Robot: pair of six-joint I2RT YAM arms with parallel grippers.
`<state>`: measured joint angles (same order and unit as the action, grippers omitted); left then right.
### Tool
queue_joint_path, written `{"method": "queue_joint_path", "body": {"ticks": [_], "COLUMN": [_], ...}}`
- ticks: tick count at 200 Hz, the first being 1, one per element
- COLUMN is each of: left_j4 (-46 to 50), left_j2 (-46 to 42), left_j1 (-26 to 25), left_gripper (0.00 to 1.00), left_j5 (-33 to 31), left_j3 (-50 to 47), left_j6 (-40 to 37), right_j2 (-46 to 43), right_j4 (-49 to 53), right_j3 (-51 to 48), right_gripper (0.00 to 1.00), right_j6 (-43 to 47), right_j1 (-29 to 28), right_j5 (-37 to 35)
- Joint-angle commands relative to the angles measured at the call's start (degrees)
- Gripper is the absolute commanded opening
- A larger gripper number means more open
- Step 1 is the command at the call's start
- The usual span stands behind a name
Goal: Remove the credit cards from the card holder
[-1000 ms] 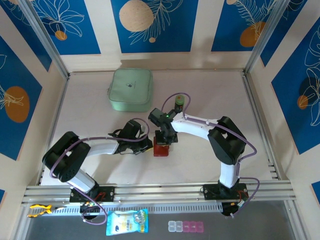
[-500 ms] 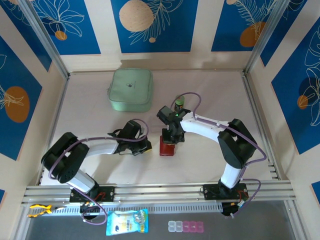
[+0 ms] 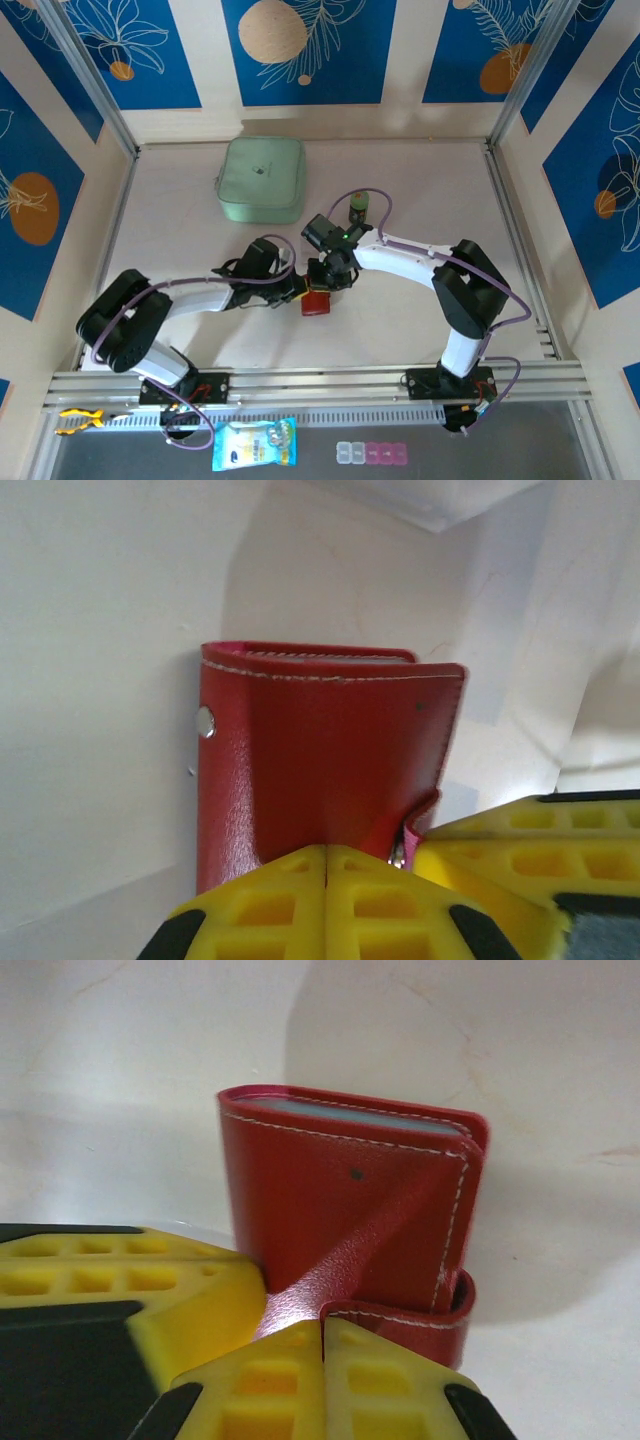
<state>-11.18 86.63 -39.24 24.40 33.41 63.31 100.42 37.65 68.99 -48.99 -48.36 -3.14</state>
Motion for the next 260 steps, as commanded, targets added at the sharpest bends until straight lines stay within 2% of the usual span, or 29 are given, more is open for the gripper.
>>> {"method": "queue_joint_path", "body": {"ticks": [1,49,124,186,204,225,260], "left_j4": [-4.03,-9.97,-4.5,-5.54,-4.72,-3.77,-3.76], "left_j2": [2.23,5.52,6.38,6.59,5.69,4.77,4.51], "left_j1": [-0.1,-0.09,-0.04,-0.03,0.0,-0.04,0.0], "left_gripper": [0.0,0.0,0.0,0.0,0.0,0.0,0.02], "left_j5": [1.81,2.8,-0.24,0.55,0.82,0.93,1.54], "left_j3": [-1.23,-2.98,-5.13,-4.78,-3.95,-3.35,-2.93], "left_j6": [1.68,4.15,1.51,1.65,1.49,1.2,1.3], "right_j2": [0.63,0.8,-5.42,-8.6,-8.23,-7.71,-6.48], "right_j4": [-1.43,-2.75,1.58,2.34,2.17,1.83,1.12], "right_j3": [0.13,-1.64,-4.84,-8.92,-9.04,-9.31,-9.48], "right_gripper": [0.0,0.0,0.0,0.0,0.12,0.21,0.27], "right_j6": [-1.45,-1.57,0.11,1.98,1.98,1.9,1.89], "right_j1": [0.38,0.81,3.45,7.05,6.94,6.57,6.37], "right_j5": [2.94,3.97,-0.99,-0.39,-0.04,-0.08,0.14]}}
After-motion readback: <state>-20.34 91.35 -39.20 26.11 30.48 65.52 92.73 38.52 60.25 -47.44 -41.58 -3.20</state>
